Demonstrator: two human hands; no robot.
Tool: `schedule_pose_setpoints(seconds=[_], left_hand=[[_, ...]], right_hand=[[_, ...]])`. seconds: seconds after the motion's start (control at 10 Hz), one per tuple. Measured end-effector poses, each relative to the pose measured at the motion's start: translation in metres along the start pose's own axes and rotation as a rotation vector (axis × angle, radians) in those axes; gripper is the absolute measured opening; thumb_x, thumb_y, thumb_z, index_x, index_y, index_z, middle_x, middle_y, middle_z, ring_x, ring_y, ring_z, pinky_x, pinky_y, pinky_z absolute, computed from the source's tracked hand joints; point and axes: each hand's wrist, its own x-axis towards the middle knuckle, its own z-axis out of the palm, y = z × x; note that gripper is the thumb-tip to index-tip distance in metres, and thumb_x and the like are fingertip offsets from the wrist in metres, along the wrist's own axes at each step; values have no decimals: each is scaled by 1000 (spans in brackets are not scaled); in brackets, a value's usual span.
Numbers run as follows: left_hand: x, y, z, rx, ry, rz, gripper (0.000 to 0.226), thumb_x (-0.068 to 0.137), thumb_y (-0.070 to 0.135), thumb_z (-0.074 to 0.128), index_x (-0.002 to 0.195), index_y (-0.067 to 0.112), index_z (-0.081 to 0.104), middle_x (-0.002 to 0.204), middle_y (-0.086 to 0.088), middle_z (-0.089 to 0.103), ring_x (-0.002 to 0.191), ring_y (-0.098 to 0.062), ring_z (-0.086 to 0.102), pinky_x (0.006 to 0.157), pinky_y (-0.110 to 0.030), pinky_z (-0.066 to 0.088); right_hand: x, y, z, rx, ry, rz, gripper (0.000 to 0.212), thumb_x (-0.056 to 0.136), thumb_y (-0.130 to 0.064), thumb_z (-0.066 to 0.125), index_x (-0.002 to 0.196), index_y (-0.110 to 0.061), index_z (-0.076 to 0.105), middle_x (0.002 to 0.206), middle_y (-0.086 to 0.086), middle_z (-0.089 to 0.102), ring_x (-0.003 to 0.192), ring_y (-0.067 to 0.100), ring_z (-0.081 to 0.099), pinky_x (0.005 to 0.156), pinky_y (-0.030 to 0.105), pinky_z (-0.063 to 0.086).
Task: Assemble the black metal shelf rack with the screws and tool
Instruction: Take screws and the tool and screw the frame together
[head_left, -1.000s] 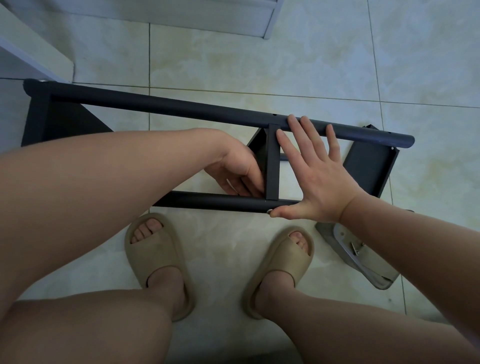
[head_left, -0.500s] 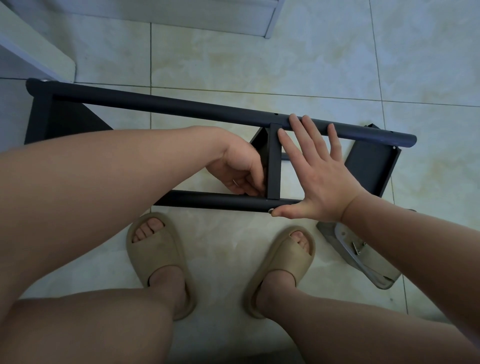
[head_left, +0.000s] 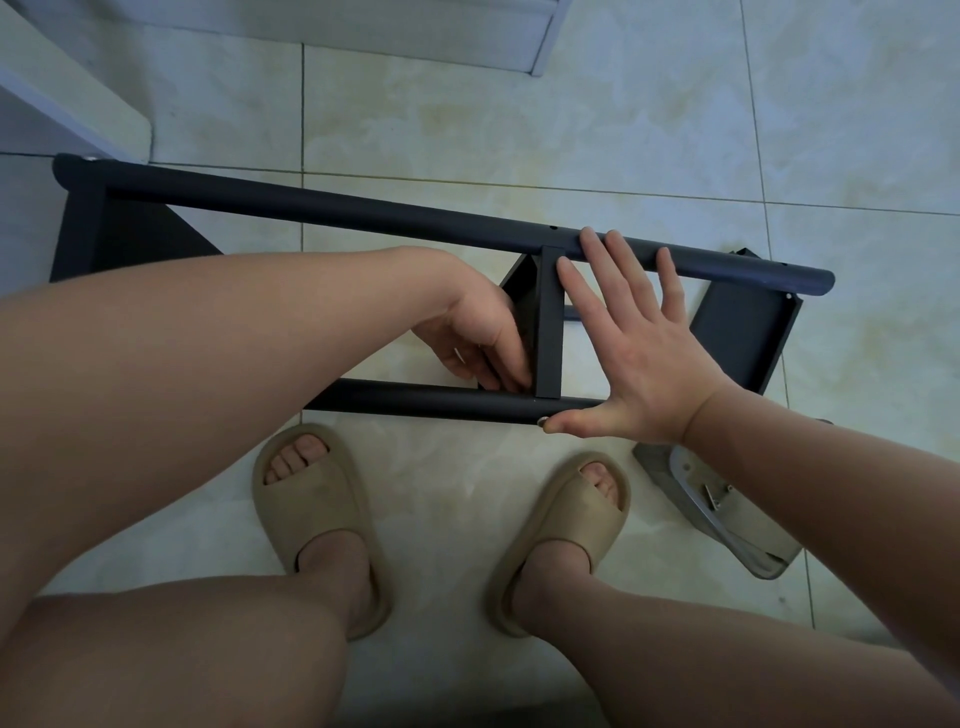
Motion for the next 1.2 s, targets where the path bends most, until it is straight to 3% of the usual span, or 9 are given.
schedule_pose_setpoints(seconds=[0.2,0.4,0.7,1.2], left_hand=[[2,1,4,-111,-39,42,17,90,4,64,96,18,71,91,2,73,82,-10,68,75,-23,45],[1,0,2,-182,-90,44,16,92,10,63,93,20,75,99,1,74,88,-10,69,75,-24,43],[3,-1,7,-136,-49,-11,9,94,16,64,94,21,71,84,6,74,78,-8,65,71,-23,44],[2,3,11,-212,-45,9,15,93,4,58,97,12,70,90,-2,73,82,-13,68,89,-27,47]], right_hand=[[0,-1,-1,8,-4,-2,133,69,-102,27,163,-10,5,170,18,-3,157,37,-4,121,68,-2],[0,-1,-1,5,-10,4,134,68,-101,30,163,-10,5,170,17,-4,157,36,-5,121,68,-2],[0,-1,-1,13,-2,7,134,67,-101,32,163,-10,6,170,17,-3,157,36,-4,121,66,-3],[0,-1,-1,4,-6,5,133,68,-100,31,163,-10,6,170,18,-3,157,36,-4,121,67,-3]])
